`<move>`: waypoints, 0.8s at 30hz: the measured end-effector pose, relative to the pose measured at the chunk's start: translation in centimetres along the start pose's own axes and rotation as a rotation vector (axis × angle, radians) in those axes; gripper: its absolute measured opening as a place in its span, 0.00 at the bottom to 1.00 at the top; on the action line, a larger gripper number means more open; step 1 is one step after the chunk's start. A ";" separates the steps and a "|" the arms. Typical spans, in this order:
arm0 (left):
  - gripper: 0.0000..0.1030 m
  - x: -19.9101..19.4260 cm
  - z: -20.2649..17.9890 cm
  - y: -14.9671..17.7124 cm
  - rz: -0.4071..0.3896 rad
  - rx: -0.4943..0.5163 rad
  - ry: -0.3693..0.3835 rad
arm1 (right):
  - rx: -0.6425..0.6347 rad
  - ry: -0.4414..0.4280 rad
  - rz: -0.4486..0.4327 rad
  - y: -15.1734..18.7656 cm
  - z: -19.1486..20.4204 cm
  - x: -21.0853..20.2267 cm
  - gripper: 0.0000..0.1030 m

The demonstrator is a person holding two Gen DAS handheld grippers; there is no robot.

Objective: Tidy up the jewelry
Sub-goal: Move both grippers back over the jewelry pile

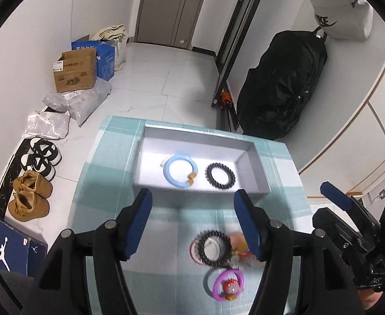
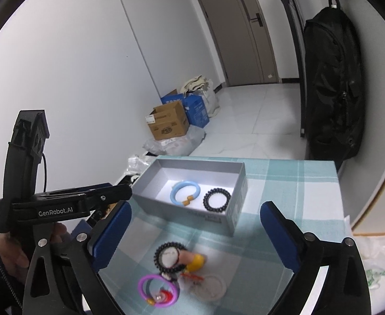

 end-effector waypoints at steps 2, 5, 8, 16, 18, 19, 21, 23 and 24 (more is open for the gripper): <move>0.63 -0.4 0.0 0.6 0.003 -0.001 -0.007 | -0.018 0.015 -0.004 0.4 0.1 -0.6 0.98; 0.66 -1.0 0.1 1.8 0.010 -0.017 0.002 | -0.038 0.017 0.004 1.2 0.4 -1.3 0.98; 0.67 -1.0 -0.1 3.2 0.037 -0.030 0.040 | -0.053 0.030 0.018 2.4 0.4 -1.7 0.98; 0.68 -1.3 0.5 5.5 0.078 -0.054 0.047 | -0.036 -0.038 0.110 5.6 1.5 -1.6 0.98; 0.68 -1.3 1.0 5.7 0.090 -0.060 0.030 | -0.056 -0.068 0.134 6.3 2.4 -1.5 0.98; 0.68 -1.3 1.3 5.7 0.093 -0.061 0.016 | -0.062 -0.079 0.146 6.7 2.8 -1.5 0.98; 0.68 -1.3 1.9 5.8 0.097 -0.075 -0.007 | -0.065 -0.115 0.172 7.4 3.6 -1.4 0.97; 0.68 -1.4 2.1 6.0 0.099 -0.093 -0.005 | -0.060 -0.140 0.194 8.2 4.1 -1.2 0.91; 0.68 -1.4 2.3 6.1 0.101 -0.099 -0.018 | -0.059 -0.149 0.210 8.6 4.4 -1.1 0.84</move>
Point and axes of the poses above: each gripper's, at about its wrist camera, not at the fingertips, and x roughly the way its jaws point, z to its left, y to its underside, the point moved 7 cm from there along x, roughly the way its jaws point, and after that the axes turned 12 degrees about -z, right-handed, at the moved point
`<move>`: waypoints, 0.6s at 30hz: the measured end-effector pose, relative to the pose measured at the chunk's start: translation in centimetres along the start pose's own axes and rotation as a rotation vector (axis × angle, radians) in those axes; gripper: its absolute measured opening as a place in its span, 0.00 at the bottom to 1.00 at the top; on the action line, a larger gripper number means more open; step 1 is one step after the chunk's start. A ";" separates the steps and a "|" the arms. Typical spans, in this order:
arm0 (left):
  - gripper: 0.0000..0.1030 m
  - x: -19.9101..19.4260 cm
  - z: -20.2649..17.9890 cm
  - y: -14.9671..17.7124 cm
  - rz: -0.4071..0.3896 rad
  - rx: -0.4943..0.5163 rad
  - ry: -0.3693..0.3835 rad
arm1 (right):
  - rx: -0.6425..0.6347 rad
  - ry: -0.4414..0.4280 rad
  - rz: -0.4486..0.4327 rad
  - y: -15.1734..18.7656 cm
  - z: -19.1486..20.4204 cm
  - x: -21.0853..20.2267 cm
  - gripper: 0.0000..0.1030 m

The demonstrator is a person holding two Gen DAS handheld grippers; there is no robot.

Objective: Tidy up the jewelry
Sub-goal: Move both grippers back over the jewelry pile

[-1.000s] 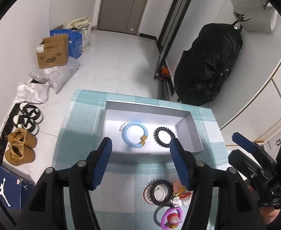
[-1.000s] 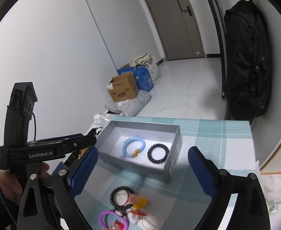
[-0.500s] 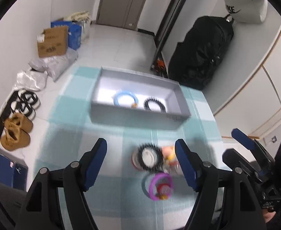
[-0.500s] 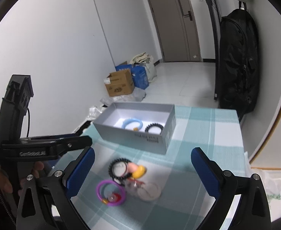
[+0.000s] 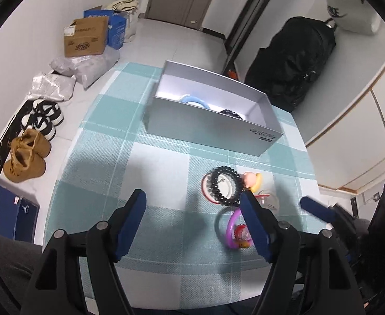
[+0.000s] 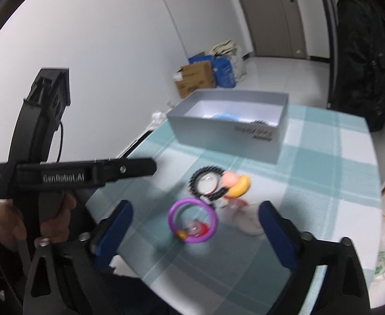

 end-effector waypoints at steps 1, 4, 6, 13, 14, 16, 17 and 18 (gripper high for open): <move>0.68 0.0 0.2 0.1 0.000 -0.003 -0.006 | 0.001 -0.004 0.011 0.3 0.1 0.2 0.79; 0.68 0.1 1.0 0.3 0.005 -0.011 -0.041 | -0.004 0.006 0.060 1.3 0.2 1.1 0.77; 0.68 0.0 1.4 0.3 0.002 -0.019 -0.040 | -0.025 0.002 0.089 1.7 0.6 1.6 0.71; 0.68 0.0 1.9 0.4 0.005 -0.038 -0.038 | -0.047 0.001 0.137 2.7 1.0 2.7 0.46; 0.68 0.1 1.9 0.5 0.013 -0.042 -0.037 | -0.048 0.003 0.144 2.8 0.9 2.9 0.43; 0.68 0.2 1.9 0.6 0.023 -0.048 -0.029 | -0.048 0.009 0.154 3.0 0.7 3.2 0.33; 0.68 0.2 1.9 0.6 0.026 -0.047 -0.027 | -0.041 0.008 0.159 3.0 0.6 3.3 0.31; 0.68 0.2 1.9 0.6 0.026 -0.047 -0.025 | -0.032 0.006 0.163 3.1 0.5 3.4 0.28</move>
Point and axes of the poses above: each gripper's, at about its wrist camera, not at the fingertips, and x roughly the way its jaws point, z to its left, y to its underside, the point moved 7 cm from there along x, roughly the way its jaws point, and after that the axes turned 12 degrees about -z, right-handed, at the moved point
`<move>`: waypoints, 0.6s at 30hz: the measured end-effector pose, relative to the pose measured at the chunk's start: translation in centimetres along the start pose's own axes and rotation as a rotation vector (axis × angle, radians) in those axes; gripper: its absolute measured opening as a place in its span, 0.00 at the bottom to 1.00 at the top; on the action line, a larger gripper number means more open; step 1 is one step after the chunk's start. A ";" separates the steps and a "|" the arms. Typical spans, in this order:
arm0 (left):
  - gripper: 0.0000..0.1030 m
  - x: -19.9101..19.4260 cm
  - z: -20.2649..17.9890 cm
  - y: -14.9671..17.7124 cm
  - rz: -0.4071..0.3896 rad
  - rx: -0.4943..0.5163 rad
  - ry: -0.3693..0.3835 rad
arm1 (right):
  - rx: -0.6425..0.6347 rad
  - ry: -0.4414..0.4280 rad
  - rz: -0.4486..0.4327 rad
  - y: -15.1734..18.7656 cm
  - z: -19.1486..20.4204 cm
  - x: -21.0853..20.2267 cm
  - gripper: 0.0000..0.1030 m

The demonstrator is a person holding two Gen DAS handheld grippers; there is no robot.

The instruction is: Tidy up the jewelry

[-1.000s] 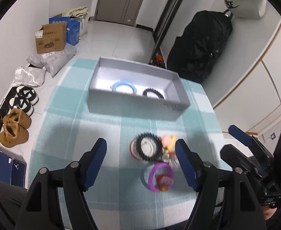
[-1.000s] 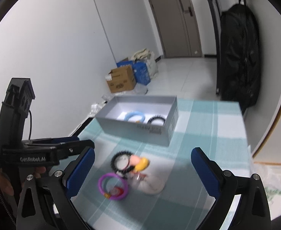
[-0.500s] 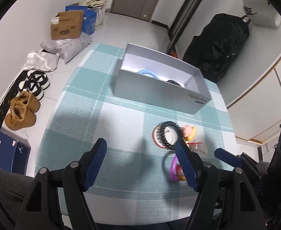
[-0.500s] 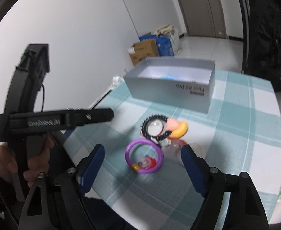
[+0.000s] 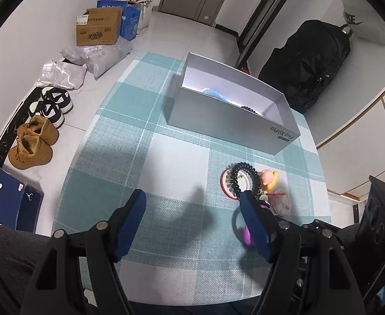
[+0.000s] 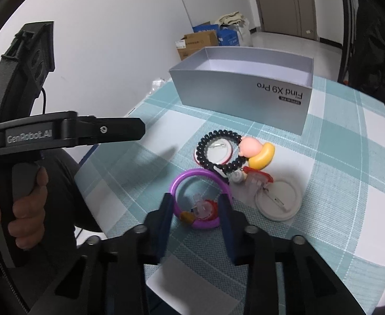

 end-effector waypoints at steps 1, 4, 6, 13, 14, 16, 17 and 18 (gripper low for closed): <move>0.68 0.0 0.0 0.0 0.001 0.001 0.001 | 0.004 -0.002 0.002 -0.1 0.0 -0.1 0.24; 0.68 0.1 0.0 0.1 0.009 0.002 0.004 | 0.019 -0.007 0.000 -0.2 -0.1 0.0 0.19; 0.68 0.2 -0.1 0.2 0.018 0.003 0.006 | 0.025 -0.006 -0.002 -0.3 -0.2 0.0 0.14; 0.68 0.4 -0.5 0.7 0.037 0.022 0.008 | 0.046 -0.024 -0.023 -0.8 -0.4 -0.4 0.04; 0.68 0.5 -0.6 0.8 0.041 0.025 0.008 | 0.043 -0.026 -0.026 -0.9 -0.3 -0.5 0.04; 0.68 0.6 -0.6 0.9 0.046 0.027 0.008 | 0.044 -0.030 -0.031 -1.0 -0.2 -0.6 0.04; 0.68 0.6 -0.7 1.0 0.049 0.026 0.009 | 0.051 -0.036 -0.037 -1.1 -0.3 -0.8 0.03; 0.68 0.6 -0.7 1.1 0.055 0.024 0.014 | 0.061 -0.040 -0.046 -1.3 -0.3 -1.0 0.04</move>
Point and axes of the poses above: each gripper's, at about its wrist camera, not at the fingertips, and x roughly the way its jaws point, z to its left, y to its underside, the point moved 7 cm from there along x, roughly the way its jaws point, and after that the axes turned 12 degrees about -z, right-handed, at the moved point
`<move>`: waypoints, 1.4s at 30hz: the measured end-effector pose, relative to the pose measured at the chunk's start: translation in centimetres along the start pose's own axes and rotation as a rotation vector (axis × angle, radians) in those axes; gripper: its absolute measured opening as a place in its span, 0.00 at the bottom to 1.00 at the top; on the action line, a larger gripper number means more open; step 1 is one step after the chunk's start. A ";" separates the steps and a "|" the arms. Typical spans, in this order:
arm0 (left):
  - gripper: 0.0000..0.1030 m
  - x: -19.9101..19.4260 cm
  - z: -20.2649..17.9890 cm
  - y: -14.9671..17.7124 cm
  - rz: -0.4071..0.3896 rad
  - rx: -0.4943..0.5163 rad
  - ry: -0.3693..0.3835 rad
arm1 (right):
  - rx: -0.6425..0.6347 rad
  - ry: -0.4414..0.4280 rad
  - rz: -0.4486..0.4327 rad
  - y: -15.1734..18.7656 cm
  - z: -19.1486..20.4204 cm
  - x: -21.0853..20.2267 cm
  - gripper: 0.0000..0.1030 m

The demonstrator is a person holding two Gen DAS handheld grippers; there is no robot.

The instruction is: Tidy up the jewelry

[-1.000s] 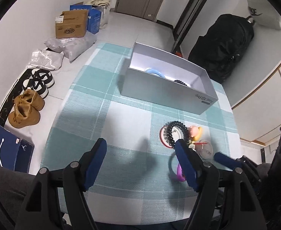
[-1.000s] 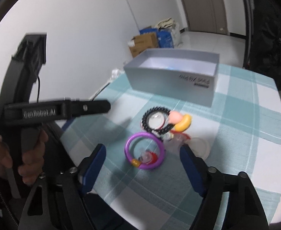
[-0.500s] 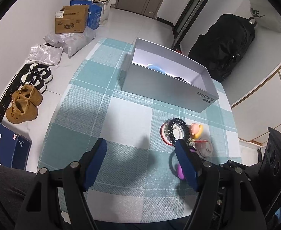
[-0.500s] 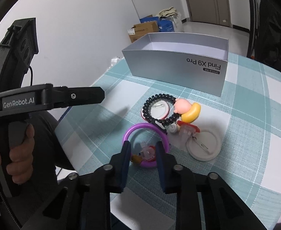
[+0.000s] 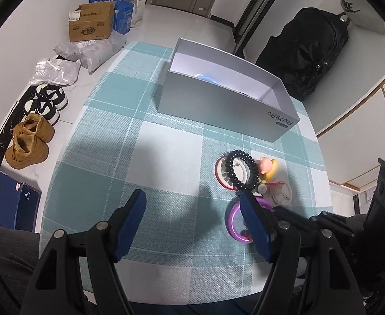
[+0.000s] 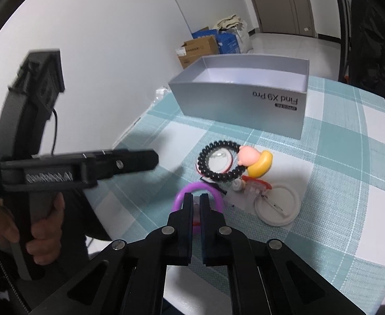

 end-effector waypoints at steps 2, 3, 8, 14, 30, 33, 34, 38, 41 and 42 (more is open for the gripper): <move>0.68 0.2 0.0 0.1 0.012 -0.012 0.019 | 0.029 -0.013 -0.024 -0.5 -0.2 -0.5 0.04; 0.68 0.2 -0.2 0.3 0.025 -0.030 0.050 | 0.048 -0.016 -0.039 -0.9 -0.4 -0.8 0.04; 0.68 0.5 -1.6 0.8 0.059 -0.042 0.145 | 0.140 -0.054 -0.097 -2.1 -1.4 -2.1 0.04; 0.68 0.9 -3.8 1.7 0.090 0.033 0.175 | 0.242 -0.097 -0.162 -3.3 -2.5 -3.6 0.04; 0.68 -0.3 -6.9 1.4 0.031 0.128 0.261 | 0.284 -0.037 -0.212 -4.1 -4.9 -5.4 0.04; 0.68 -0.7 -7.5 1.3 0.018 0.136 0.299 | 0.303 -0.038 -0.223 -4.2 -5.3 -5.8 0.04; 0.68 -0.4 -7.8 1.5 0.031 0.134 0.313 | 0.308 -0.037 -0.229 -4.3 -5.4 -6.0 0.04; 0.68 1.1 -8.3 2.2 0.070 0.165 0.268 | 0.323 -0.033 -0.260 -4.8 -5.9 -6.8 0.04; 0.68 2.6 -8.2 2.6 0.087 0.217 0.171 | 0.334 -0.033 -0.274 -5.0 -6.3 -7.2 0.04; 0.68 3.1 -8.2 2.7 0.098 0.225 0.146 | 0.338 -0.035 -0.274 -5.0 -6.3 -7.3 0.04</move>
Point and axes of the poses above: each gripper's, at about its wrist camera, not at the fingertips, and x roughly the way its jaws point, z to its left, y to its underside, the point moved 7 cm from there along x, roughly the way its jaws point, and after that the axes turned 12 degrees about -z, right-handed, at the moved point
